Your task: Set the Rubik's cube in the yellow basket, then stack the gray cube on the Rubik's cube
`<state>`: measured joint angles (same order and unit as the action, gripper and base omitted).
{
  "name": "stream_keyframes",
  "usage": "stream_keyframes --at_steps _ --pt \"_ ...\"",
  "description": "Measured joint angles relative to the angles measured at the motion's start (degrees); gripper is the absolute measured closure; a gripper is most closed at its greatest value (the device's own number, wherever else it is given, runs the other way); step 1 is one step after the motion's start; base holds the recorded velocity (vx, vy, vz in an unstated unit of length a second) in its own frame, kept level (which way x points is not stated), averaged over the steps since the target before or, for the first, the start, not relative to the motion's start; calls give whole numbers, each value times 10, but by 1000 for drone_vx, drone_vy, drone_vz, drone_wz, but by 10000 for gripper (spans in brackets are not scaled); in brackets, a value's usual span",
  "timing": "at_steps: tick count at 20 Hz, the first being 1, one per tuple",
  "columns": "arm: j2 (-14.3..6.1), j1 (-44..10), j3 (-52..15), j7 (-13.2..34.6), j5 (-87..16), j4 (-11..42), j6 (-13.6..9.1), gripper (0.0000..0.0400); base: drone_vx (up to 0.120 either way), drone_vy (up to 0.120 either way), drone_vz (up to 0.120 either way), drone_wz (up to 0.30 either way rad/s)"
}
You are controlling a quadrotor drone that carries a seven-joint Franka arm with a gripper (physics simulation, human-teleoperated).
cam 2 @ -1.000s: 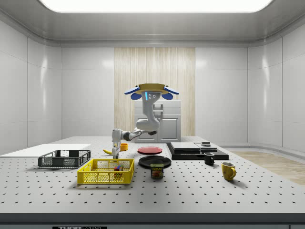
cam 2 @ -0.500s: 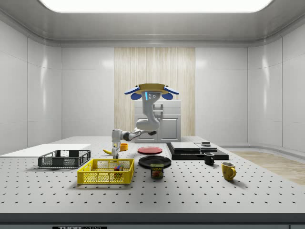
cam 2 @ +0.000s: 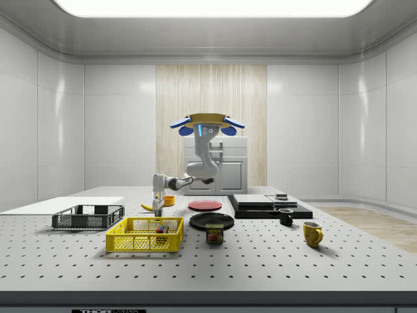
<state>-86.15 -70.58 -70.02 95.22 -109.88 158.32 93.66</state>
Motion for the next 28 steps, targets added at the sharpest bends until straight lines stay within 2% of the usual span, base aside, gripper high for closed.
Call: stream_keyframes --at_steps 6,17,28 --pt "-2 3 -25 1 23 8 -9 150 0 0 120 0" --pt "-7 3 -34 2 34 10 -9 150 0 4 120 0" --pt "-11 2 -35 3 36 10 -5 150 -102 120 0 0"
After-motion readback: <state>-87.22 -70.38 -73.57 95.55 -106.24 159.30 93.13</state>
